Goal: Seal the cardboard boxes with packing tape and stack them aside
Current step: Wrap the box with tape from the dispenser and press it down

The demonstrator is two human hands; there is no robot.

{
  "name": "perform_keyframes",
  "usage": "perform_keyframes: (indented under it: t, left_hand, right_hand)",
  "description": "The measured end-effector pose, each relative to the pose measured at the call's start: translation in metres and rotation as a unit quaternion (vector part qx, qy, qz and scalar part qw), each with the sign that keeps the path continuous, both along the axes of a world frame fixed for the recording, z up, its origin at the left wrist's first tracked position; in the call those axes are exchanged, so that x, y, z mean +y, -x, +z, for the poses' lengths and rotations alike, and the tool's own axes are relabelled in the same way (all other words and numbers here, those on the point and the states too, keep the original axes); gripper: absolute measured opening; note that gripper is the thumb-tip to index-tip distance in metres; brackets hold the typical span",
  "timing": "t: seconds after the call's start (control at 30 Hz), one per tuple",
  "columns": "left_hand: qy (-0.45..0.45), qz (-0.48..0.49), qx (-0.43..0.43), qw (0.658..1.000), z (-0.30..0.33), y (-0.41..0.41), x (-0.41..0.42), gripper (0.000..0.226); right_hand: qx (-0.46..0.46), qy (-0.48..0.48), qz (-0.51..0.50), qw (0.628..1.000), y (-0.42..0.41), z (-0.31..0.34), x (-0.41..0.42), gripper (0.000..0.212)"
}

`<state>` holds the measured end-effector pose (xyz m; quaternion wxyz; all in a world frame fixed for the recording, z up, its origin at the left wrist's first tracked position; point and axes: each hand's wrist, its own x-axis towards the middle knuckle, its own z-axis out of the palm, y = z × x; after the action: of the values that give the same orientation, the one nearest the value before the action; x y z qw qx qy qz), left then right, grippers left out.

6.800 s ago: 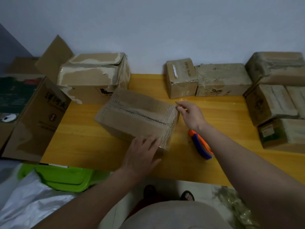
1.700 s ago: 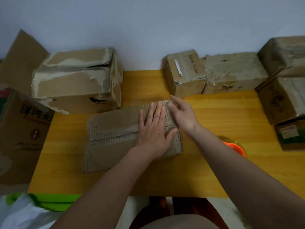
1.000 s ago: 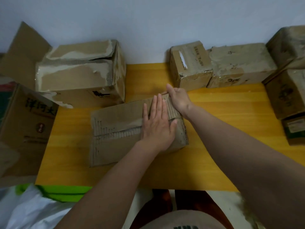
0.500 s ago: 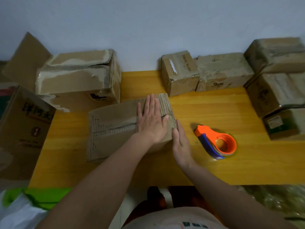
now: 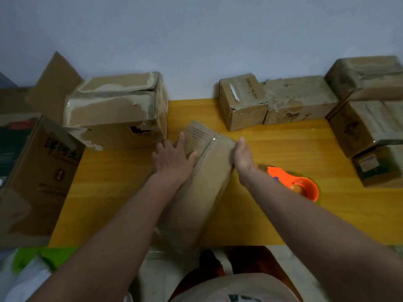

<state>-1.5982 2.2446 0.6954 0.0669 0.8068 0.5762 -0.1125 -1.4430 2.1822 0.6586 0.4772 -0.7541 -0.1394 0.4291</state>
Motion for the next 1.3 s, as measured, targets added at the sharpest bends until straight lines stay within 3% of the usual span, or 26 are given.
perform_keyframes:
  t: [0.07, 0.13, 0.23, 0.33, 0.43, 0.5, 0.57, 0.6, 0.63, 0.7, 0.73, 0.8, 0.9, 0.97, 1.03, 1.13, 1.23, 1.3]
  left_hand:
    - [0.044, 0.036, -0.010, 0.998, 0.000, 0.011, -0.001, 0.083]
    - [0.075, 0.080, -0.041, 0.993, -0.002, 0.020, -0.005, 0.094]
    - [0.082, 0.153, -0.107, 0.979, -0.007, 0.029, -0.008, 0.101]
    - [0.078, 0.168, -0.158, 0.970, -0.010, 0.028, -0.017, 0.087]
    - [0.105, 0.140, -0.139, 0.975, -0.009, 0.023, -0.035, 0.071]
    - [0.043, 0.090, -0.057, 0.993, -0.004, 0.024, -0.045, 0.072]
    - [-0.053, -0.038, -0.037, 0.997, 0.005, 0.027, -0.049, 0.077]
    - [-0.021, -0.135, -0.056, 0.989, 0.009, 0.029, -0.051, 0.079]
    - [0.066, -0.222, -0.073, 0.970, 0.013, 0.031, -0.054, 0.087]
    - [0.245, -0.304, -0.058, 0.919, 0.018, 0.034, -0.060, 0.118]
    - [0.262, -0.333, -0.023, 0.905, 0.016, 0.035, -0.059, 0.130]
    - [0.202, -0.376, 0.051, 0.903, 0.006, 0.030, -0.059, 0.142]
    - [0.132, -0.353, 0.073, 0.923, -0.008, 0.013, -0.068, 0.138]
    - [0.120, -0.298, 0.070, 0.944, -0.011, -0.001, -0.078, 0.135]
    - [0.109, -0.225, 0.060, 0.966, -0.013, -0.014, -0.090, 0.131]
    - [0.087, -0.144, 0.037, 0.985, -0.012, -0.038, -0.099, 0.126]
    - [-0.011, -0.223, -0.004, 0.975, -0.015, -0.059, -0.101, 0.117]
    - [0.001, -0.288, -0.058, 0.956, -0.019, -0.070, -0.101, 0.099]
  right_hand:
    - [0.058, 0.011, 0.020, 0.998, -0.017, -0.004, 0.026, 0.077]
    - [0.055, -0.010, 0.052, 0.997, -0.015, 0.017, 0.030, 0.087]
    - [-0.028, 0.028, 0.159, 0.986, -0.001, 0.033, 0.010, 0.069]
    - [-0.149, 0.103, 0.280, 0.943, 0.004, 0.026, -0.013, 0.046]
    - [-0.156, 0.046, 0.318, 0.934, -0.002, 0.028, -0.004, 0.044]
    - [-0.135, -0.002, 0.356, 0.925, -0.006, 0.035, 0.008, 0.048]
    - [-0.147, -0.011, 0.374, 0.915, -0.011, 0.035, 0.017, 0.053]
    - [-0.175, 0.005, 0.372, 0.912, -0.015, 0.035, 0.017, 0.055]
    - [-0.211, 0.031, 0.365, 0.906, -0.019, 0.037, 0.014, 0.055]
    - [-0.264, 0.095, 0.361, 0.889, -0.029, 0.040, -0.001, 0.053]
    - [-0.266, 0.137, 0.368, 0.880, -0.034, 0.042, -0.010, 0.053]
    - [-0.224, 0.227, 0.375, 0.870, -0.043, 0.045, -0.029, 0.059]
    - [-0.216, 0.273, 0.366, 0.863, -0.052, 0.045, -0.040, 0.061]
    - [-0.279, 0.216, 0.337, 0.873, -0.062, 0.047, -0.040, 0.045]
    - [-0.273, 0.129, 0.256, 0.918, -0.072, 0.049, -0.039, 0.030]
    - [-0.236, 0.090, 0.167, 0.953, -0.083, 0.038, -0.034, 0.031]
    - [-0.075, 0.008, 0.106, 0.991, -0.082, 0.024, -0.032, 0.034]
    - [-0.004, -0.042, 0.089, 0.995, -0.084, 0.023, -0.032, 0.037]
